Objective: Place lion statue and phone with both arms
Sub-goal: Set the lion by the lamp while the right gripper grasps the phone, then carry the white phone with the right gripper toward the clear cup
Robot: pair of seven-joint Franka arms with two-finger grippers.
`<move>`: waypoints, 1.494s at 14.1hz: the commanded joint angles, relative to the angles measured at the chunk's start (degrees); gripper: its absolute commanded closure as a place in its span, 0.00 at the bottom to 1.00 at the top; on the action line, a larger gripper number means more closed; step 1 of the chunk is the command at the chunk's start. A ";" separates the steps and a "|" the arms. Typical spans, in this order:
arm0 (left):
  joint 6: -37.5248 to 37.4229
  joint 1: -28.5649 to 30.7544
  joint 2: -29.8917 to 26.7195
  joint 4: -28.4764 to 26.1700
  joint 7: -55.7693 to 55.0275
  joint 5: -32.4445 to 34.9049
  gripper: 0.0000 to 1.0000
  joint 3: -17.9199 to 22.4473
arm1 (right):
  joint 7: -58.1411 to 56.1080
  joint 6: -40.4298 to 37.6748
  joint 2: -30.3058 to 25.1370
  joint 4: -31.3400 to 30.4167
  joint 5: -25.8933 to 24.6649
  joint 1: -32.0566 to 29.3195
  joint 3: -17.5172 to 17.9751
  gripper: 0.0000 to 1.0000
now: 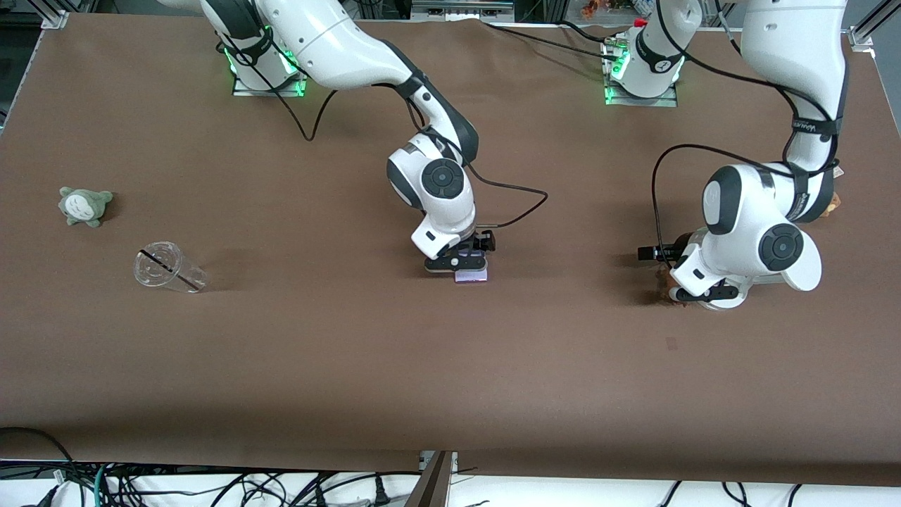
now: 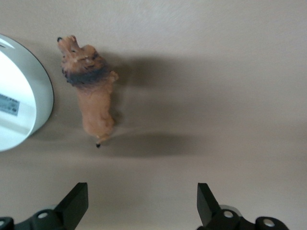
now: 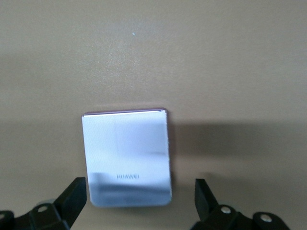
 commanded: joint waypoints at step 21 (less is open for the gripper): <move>-20.03 11.99 -20.30 16.87 -2.64 15.82 0.00 -9.25 | -2.10 -1.64 2.84 4.82 -1.75 0.56 -3.53 0.75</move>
